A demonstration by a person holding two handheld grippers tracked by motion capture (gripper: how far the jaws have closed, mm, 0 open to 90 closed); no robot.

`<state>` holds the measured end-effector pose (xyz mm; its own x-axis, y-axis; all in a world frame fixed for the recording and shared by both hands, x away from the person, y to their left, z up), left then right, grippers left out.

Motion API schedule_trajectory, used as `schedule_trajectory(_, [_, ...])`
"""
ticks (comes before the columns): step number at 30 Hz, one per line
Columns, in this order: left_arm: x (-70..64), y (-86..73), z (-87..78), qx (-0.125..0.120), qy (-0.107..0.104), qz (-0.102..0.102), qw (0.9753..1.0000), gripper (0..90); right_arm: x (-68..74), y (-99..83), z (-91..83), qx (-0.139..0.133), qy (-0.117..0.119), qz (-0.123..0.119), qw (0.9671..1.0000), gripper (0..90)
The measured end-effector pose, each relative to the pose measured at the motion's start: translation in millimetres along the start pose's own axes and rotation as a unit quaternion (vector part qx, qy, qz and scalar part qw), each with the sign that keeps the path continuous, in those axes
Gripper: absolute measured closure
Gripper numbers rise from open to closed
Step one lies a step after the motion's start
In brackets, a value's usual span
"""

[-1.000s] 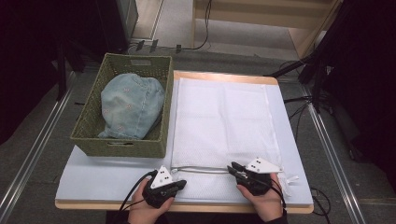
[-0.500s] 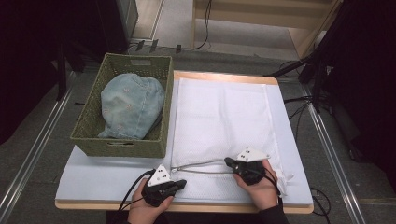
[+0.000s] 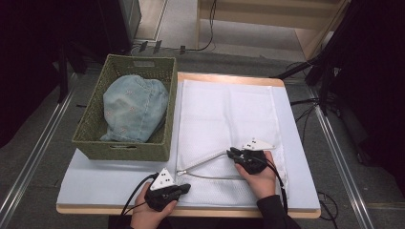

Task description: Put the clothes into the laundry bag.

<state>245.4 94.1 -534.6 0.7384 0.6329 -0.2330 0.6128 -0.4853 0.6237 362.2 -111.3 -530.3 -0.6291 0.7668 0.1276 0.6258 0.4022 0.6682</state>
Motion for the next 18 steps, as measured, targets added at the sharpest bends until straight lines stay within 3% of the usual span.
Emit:
schedule_trajectory(4, [-0.2, -0.2, -0.2, -0.001, -0.002, 0.0, 1.0, 90.0, -0.3, -1.1, -2.7, -0.006, 0.011, 0.001, 0.9999, 64.1])
schedule_trajectory(6, [-0.1, -0.6, -0.5, 0.0, -0.001, 0.001, 1.0, 90.0, 1.4, -5.0, -3.6, 0.007, 0.014, -0.016, 0.9998, 60.0])
schedule_trajectory(13, [0.2, -0.8, -0.8, 0.002, -0.002, 0.001, 1.0, 90.0, 3.2, -14.3, -5.3, 0.045, -0.02, -0.059, 0.9971, 47.7])
schedule_trajectory(15, [0.3, -0.8, -0.8, 0.002, -0.003, 0.001, 1.0, 90.0, 3.1, -15.6, -5.4, 0.054, -0.032, -0.061, 0.9962, 43.6])
schedule_trajectory(18, [-0.1, -0.6, -0.6, 0.0, -0.003, 0.002, 1.0, 90.0, 0.4, -15.3, -5.0, 0.058, -0.043, -0.043, 0.9965, 39.4])
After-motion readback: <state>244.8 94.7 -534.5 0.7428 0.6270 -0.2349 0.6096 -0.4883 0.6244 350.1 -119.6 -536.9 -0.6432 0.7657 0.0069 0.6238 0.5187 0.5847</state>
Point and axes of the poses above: each handheld gripper's, and its own axes: z roughly forward along the jaws, y roughly out of its top, x roughly to its left, the point moved 8 cm from there along z, roughly forward along the jaws, and after that the axes turned 12 degrees about x, right-handed, at the moved point
